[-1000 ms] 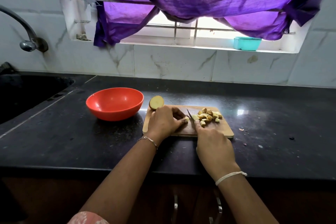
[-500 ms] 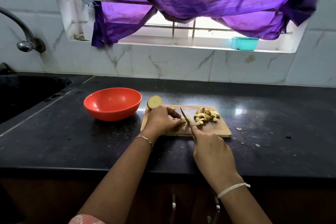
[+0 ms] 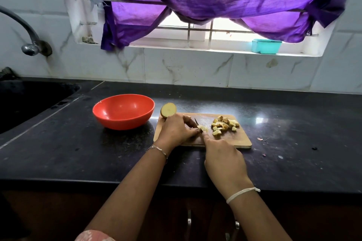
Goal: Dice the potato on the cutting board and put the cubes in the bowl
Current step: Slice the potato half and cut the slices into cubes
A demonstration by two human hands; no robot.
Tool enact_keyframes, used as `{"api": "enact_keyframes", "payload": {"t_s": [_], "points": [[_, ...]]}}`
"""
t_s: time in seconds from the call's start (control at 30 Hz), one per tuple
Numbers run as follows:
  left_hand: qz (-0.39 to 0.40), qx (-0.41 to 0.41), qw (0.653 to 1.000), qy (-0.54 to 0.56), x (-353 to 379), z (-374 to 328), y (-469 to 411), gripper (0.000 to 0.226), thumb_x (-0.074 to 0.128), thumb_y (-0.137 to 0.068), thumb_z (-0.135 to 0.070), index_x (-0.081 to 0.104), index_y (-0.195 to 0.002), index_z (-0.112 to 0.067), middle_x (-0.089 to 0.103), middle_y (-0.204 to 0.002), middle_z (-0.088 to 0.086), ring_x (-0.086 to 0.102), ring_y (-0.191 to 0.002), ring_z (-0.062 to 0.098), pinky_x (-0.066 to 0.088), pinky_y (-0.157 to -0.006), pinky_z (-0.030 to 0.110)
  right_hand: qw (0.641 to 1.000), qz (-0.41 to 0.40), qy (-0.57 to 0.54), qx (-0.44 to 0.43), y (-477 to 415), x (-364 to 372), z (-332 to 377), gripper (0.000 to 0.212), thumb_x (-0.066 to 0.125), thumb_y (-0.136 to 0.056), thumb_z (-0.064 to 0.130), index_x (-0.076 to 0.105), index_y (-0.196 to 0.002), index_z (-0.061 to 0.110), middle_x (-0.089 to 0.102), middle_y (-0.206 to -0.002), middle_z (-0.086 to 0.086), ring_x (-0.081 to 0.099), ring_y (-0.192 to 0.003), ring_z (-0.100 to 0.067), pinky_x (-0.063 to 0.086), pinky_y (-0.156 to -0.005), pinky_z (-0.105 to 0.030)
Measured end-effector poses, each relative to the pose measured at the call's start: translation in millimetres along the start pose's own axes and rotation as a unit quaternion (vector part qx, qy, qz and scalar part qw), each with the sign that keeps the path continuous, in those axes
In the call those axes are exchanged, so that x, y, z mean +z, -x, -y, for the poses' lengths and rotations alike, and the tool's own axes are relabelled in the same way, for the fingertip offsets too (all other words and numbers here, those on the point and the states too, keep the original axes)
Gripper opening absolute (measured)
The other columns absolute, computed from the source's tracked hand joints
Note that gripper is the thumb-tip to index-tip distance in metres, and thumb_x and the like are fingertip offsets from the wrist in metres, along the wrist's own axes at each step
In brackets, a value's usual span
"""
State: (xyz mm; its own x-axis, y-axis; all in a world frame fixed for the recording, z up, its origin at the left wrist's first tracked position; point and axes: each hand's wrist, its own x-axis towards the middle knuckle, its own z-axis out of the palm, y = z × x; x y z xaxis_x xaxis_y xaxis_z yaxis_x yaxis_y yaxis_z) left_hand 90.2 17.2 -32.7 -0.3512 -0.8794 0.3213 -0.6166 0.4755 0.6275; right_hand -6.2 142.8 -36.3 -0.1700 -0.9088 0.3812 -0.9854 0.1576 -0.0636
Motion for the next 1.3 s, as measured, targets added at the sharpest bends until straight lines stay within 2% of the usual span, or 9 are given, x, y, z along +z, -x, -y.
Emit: {"api": "enact_keyframes", "payload": {"t_s": [0.23, 0.37, 0.47, 0.6, 0.7, 0.77, 0.83, 0.93, 1.3], "points": [[-0.012, 0.004, 1.0, -0.003, 0, 1, 2, 0.016, 0.076, -0.078, -0.032, 0.076, -0.09, -0.021, 0.066, -0.086, -0.015, 0.05, -0.062, -0.007, 0.035, -0.057, 0.0, 1.0, -0.001, 0.009, -0.007, -3, -1, -3, 0.057, 0.033, -0.1, 0.006, 0.02, -0.153, 0.024, 0.062, -0.111, -0.005, 0.061, -0.098, -0.021, 0.047, -0.071, -0.03], [-0.038, -0.009, 0.999, 0.031, 0, -2, 3, 0.013, 0.073, -0.076, -0.028, 0.072, -0.087, -0.021, 0.068, -0.079, -0.013, 0.059, -0.069, -0.004, 0.037, -0.061, 0.002, 1.0, -0.001, 0.014, 0.018, -3, 0, -15, 0.059, 0.032, -0.098, 0.006, 0.021, -0.152, 0.028, 0.061, -0.114, -0.004, 0.062, -0.101, -0.022, 0.049, -0.075, -0.032], [-0.037, -0.004, 0.999, 0.022, 0, -3, 5, 0.013, 0.071, -0.076, -0.028, 0.069, -0.089, -0.025, 0.067, -0.078, -0.014, 0.057, -0.068, -0.004, 0.04, -0.064, 0.008, 0.999, -0.008, 0.002, 0.034, -1, -3, -22, 0.056, 0.032, -0.099, 0.01, 0.026, -0.151, 0.031, 0.061, -0.117, -0.003, 0.062, -0.103, -0.022, 0.05, -0.076, -0.032], [-0.028, 0.017, 0.999, -0.001, 3, -4, 5, 0.015, 0.07, -0.078, -0.026, 0.073, -0.092, -0.027, 0.069, -0.081, -0.014, 0.055, -0.07, -0.001, 0.043, -0.069, 0.013, 0.998, -0.027, -0.04, 0.046, 1, -5, -25, 0.056, 0.04, -0.098, 0.015, 0.029, -0.149, 0.036, 0.061, -0.11, -0.003, 0.062, -0.098, -0.022, 0.051, -0.074, -0.033], [-0.012, 0.017, 1.0, -0.001, 5, -2, 4, 0.019, 0.071, -0.079, -0.029, 0.074, -0.098, -0.025, 0.069, -0.084, -0.013, 0.058, -0.079, 0.002, 0.044, -0.075, 0.017, 0.996, -0.044, -0.066, 0.048, 3, -7, -26, 0.057, 0.045, -0.098, 0.018, 0.029, -0.148, 0.04, 0.062, -0.104, -0.001, 0.062, -0.096, -0.02, 0.05, -0.071, -0.031], [-0.01, 0.014, 1.0, 0.005, 5, -1, 4, 0.023, 0.073, -0.079, -0.032, 0.073, -0.101, -0.023, 0.068, -0.083, -0.013, 0.059, -0.083, 0.001, 0.04, -0.072, 0.012, 0.995, -0.046, -0.08, 0.047, 5, -10, -25, 0.057, 0.046, -0.098, 0.02, 0.029, -0.148, 0.04, 0.062, -0.105, -0.001, 0.062, -0.096, -0.02, 0.049, -0.07, -0.031], [-0.016, 0.015, 1.0, 0.006, 5, 0, 3, 0.021, 0.074, -0.079, -0.034, 0.073, -0.097, -0.023, 0.067, -0.08, -0.013, 0.057, -0.075, -0.001, 0.035, -0.063, 0.005, 0.995, -0.044, -0.083, 0.044, 7, -10, -23, 0.056, 0.045, -0.098, 0.021, 0.027, -0.148, 0.041, 0.062, -0.107, -0.001, 0.062, -0.096, -0.019, 0.049, -0.07, -0.03], [-0.024, 0.021, 1.0, -0.003, 4, 0, 3, 0.016, 0.074, -0.077, -0.033, 0.074, -0.09, -0.024, 0.064, -0.076, -0.013, 0.053, -0.064, -0.004, 0.035, -0.056, 0.004, 0.995, -0.04, -0.084, 0.042, 10, -6, -19, 0.057, 0.043, -0.098, 0.02, 0.028, -0.148, 0.042, 0.063, -0.107, -0.002, 0.063, -0.098, -0.021, 0.049, -0.072, -0.033], [-0.021, 0.028, 0.999, -0.011, 4, 1, 1, 0.013, 0.077, -0.078, -0.033, 0.077, -0.085, -0.022, 0.072, -0.083, -0.01, 0.052, -0.06, -0.008, 0.036, -0.056, 0.001, 0.998, -0.021, -0.043, 0.031, 14, 0, -5, 0.056, 0.039, -0.101, 0.019, 0.02, -0.151, 0.037, 0.064, -0.107, -0.003, 0.063, -0.098, -0.021, 0.049, -0.07, -0.033]]}}
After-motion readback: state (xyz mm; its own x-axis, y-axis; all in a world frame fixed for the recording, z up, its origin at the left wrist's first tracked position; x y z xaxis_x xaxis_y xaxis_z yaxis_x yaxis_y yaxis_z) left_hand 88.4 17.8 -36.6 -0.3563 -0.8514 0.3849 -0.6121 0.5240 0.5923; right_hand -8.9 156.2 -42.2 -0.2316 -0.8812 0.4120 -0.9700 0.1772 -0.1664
